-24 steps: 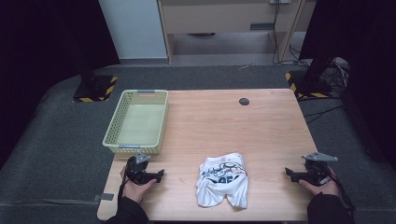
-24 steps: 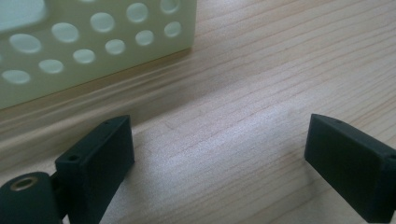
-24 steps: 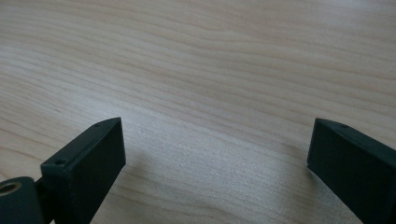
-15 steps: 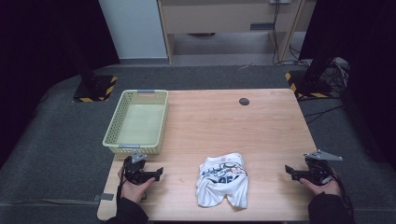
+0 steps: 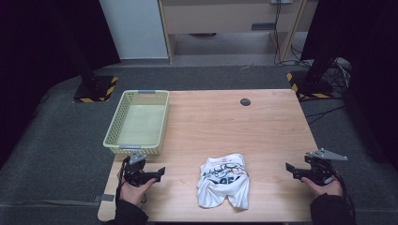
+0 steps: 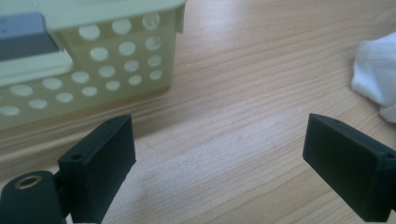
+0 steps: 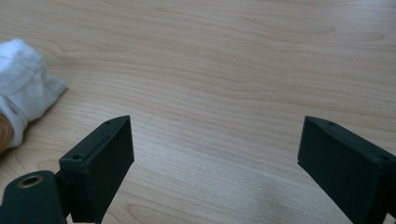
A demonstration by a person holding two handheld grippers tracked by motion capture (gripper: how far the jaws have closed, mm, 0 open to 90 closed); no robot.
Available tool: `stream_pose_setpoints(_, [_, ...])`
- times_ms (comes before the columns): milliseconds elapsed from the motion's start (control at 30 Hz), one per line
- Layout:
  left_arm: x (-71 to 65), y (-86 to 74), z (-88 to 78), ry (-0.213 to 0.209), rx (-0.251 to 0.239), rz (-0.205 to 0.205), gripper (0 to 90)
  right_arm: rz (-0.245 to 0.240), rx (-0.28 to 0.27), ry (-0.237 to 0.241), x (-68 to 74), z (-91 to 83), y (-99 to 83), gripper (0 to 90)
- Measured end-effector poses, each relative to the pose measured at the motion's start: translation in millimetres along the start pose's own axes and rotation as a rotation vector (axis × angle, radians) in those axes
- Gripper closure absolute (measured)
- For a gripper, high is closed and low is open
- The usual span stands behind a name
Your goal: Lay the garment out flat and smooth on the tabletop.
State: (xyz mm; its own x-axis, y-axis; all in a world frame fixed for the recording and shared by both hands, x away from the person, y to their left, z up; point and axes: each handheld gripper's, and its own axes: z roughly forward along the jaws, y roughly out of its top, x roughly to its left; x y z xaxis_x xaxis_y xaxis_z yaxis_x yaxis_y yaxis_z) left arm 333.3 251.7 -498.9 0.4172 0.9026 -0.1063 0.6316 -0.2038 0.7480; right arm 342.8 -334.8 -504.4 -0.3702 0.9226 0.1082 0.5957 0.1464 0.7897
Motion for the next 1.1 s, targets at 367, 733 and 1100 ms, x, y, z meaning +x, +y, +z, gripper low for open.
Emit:
stream_pose_setpoints(367, [-12.6, 19.4, -9.1, -0.027, -0.051, 0.030, 9.0, 0.006, -0.035, -0.005, 5.3, -8.7, 12.3, 11.2])
stream_pose_setpoints(733, [-27.4, 34.1, -11.2, -0.073, -0.083, 0.062, 8.9, -0.016, -0.049, 0.012, 12.9, -10.8, 19.2, 11.2])
stream_pose_setpoints(1100, [-42.1, 46.2, 2.6, -0.103, -0.078, 0.102, 8.6, -0.034, -0.049, 0.031, 22.6, -4.2, 26.5, 11.2])
